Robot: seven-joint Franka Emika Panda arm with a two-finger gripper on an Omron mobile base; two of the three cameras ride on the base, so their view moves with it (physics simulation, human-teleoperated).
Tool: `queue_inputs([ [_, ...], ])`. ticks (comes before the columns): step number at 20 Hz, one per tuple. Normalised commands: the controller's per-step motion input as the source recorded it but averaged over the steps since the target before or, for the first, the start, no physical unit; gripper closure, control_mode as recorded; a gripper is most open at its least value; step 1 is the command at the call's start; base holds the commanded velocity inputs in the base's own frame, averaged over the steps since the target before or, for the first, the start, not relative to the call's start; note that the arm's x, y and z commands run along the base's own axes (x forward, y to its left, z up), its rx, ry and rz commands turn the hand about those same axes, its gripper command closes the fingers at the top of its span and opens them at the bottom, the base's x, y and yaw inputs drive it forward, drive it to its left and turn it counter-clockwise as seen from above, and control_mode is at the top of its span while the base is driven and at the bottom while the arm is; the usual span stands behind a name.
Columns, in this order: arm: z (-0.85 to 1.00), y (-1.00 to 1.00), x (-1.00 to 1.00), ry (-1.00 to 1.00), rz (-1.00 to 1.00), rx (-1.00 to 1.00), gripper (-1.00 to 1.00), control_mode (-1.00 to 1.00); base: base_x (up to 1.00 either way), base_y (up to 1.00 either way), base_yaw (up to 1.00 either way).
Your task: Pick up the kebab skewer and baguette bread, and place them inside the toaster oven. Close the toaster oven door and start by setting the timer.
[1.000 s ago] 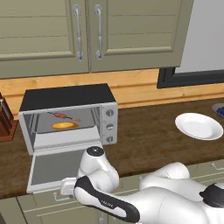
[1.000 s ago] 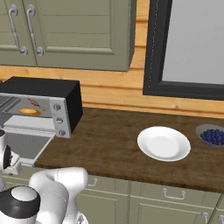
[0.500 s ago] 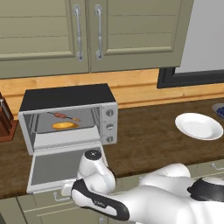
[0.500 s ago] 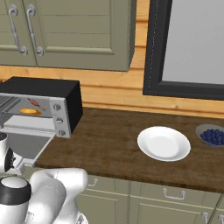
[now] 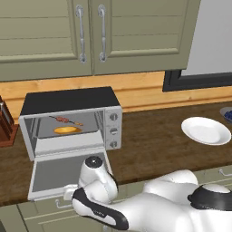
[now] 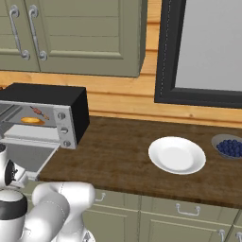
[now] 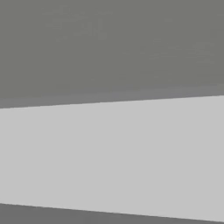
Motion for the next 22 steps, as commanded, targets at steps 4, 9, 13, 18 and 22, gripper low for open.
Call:
queue_inputs([
  [4,0.19,-0.06,0.26,-0.23,0.0,0.0,-1.0,-1.0,0.0,0.0,0.0],
  [9,0.41,-0.15,0.45,-0.34,0.0,0.0,-1.0,-1.0,0.0,0.0,0.0],
  [13,0.62,-0.21,0.76,-0.26,0.0,0.0,-1.0,-1.0,0.0,0.0,0.0],
  [18,0.6,-0.14,0.71,-0.27,0.0,0.0,-1.0,-1.0,0.0,0.0,0.0],
  [22,0.2,-0.07,0.77,-0.24,0.0,0.0,-1.0,-1.0,0.0,0.0,0.0],
])
